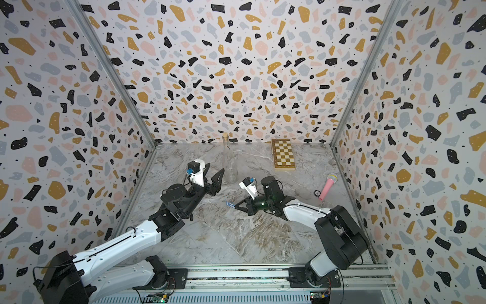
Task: Remove the label from the bottle
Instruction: Place the label at the center of the board.
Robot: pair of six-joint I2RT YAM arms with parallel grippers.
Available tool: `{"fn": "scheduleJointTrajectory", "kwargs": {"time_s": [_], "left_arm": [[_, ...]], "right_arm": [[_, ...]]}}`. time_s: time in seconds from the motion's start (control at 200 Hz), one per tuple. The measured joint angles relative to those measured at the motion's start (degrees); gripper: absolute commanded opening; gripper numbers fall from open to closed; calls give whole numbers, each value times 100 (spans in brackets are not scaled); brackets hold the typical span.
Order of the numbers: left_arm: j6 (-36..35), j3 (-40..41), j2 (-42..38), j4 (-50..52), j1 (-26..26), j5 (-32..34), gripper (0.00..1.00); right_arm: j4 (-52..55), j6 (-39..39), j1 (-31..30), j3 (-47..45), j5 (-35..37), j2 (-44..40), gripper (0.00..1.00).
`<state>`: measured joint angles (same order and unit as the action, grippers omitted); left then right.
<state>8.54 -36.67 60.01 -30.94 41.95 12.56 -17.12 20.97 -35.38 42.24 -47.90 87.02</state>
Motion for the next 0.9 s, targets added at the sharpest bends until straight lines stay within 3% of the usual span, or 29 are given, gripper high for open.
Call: {"fn": "scheduleJointTrajectory", "kwargs": {"time_s": [0.28, 0.901], "left_arm": [[721, 431, -452, 702, 52, -7, 72], [1421, 654, -785, 1493, 55, -232, 71]], "right_arm": [[-4, 44, 0, -83, -28, 103, 2], [-81, 131, -11, -79, -31, 514, 2]]}}
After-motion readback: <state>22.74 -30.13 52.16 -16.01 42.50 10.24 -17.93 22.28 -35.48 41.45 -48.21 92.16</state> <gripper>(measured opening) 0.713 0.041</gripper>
